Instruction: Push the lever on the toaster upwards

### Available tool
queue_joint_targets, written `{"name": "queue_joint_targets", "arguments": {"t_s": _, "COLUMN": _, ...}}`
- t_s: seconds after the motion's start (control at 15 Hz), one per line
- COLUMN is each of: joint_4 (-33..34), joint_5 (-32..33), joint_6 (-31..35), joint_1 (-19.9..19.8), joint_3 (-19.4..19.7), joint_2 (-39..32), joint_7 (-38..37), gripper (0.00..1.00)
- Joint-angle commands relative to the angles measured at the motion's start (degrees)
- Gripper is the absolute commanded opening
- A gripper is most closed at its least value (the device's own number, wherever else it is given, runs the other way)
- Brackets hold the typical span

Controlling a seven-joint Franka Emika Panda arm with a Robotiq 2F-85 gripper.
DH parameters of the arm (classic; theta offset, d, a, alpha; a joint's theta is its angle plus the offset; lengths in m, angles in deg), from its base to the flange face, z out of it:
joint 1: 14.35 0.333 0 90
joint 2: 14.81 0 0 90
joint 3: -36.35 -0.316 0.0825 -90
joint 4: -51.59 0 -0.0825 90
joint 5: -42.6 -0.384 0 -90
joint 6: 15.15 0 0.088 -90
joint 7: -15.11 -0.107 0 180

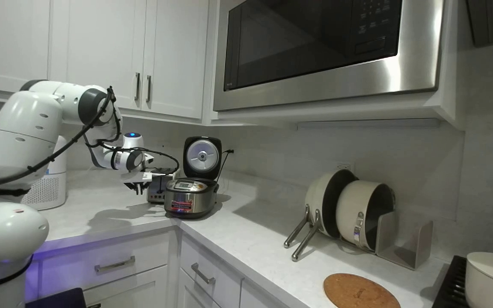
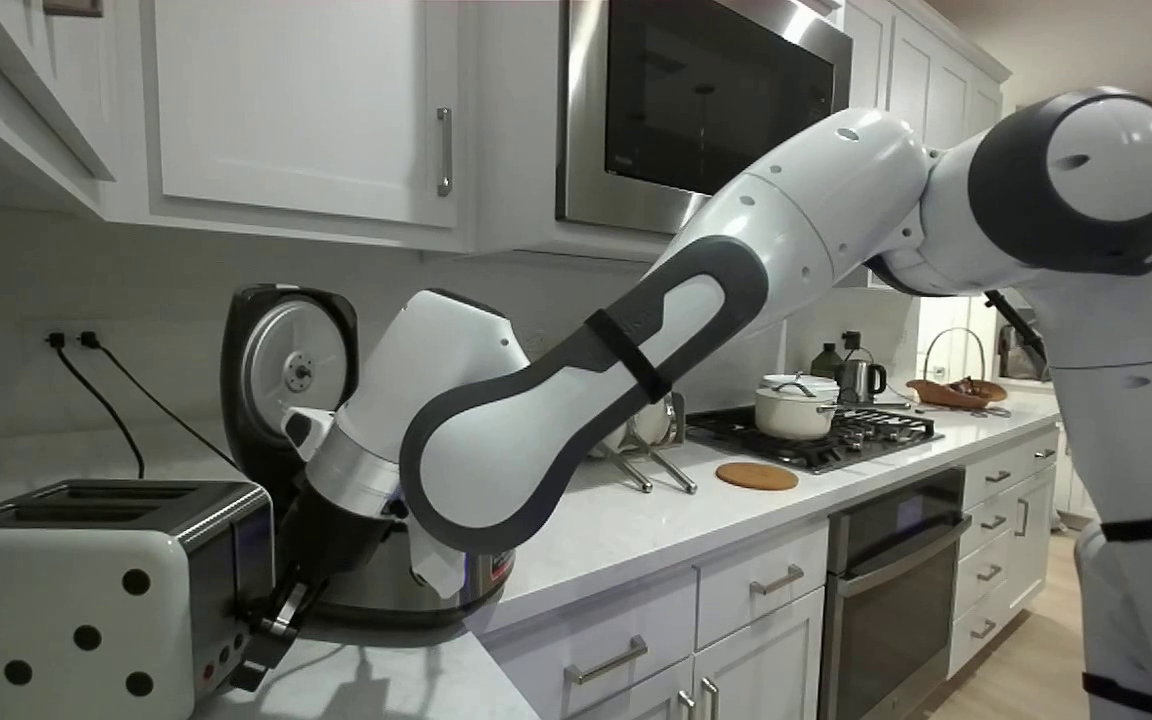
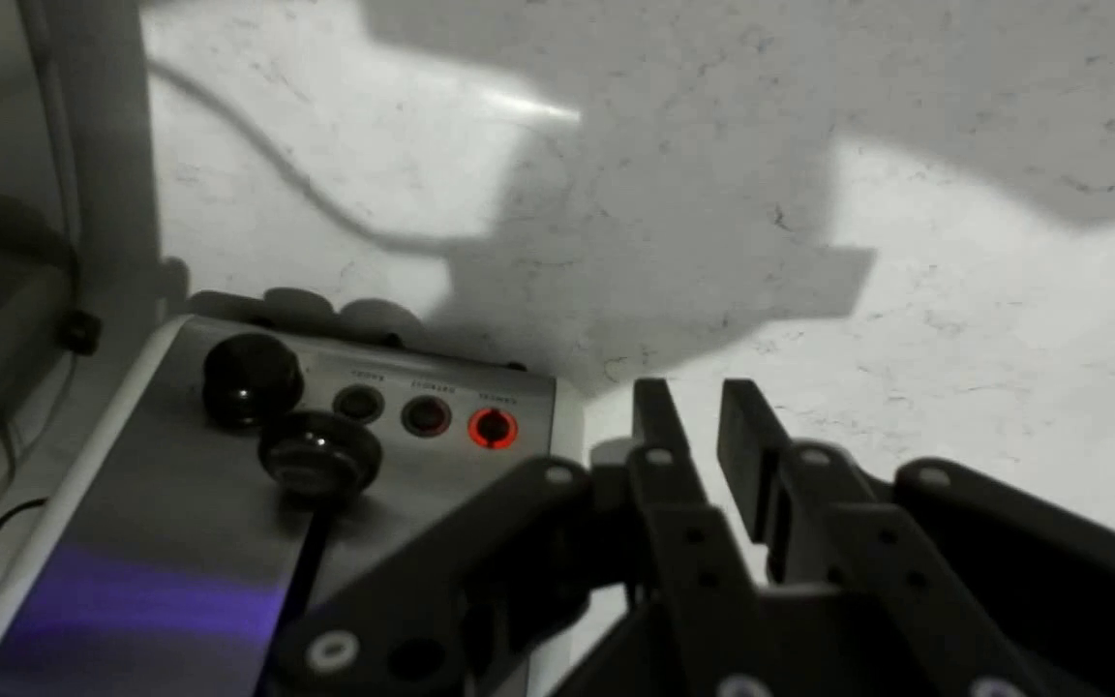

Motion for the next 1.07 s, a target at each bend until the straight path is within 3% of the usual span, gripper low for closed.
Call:
{"name": "queue_joint_targets", "arguments": {"t_s": 0.0, "joint_4": 3.26, "joint_5": 2.38, "joint_6": -1.40, "joint_1": -0.82, "joint_3": -0.55, "joint_2": -2.40, "joint_7": -2.53, "gripper": 0.00}}
{"name": "queue_joint_targets", "arguments": {"t_s": 1.0, "joint_4": 8.77, "joint_5": 9.44, "joint_6": -1.91, "joint_1": 0.69, "joint_3": 2.06, "joint_2": -8.02, "joint_7": -3.73, "gripper": 0.00}}
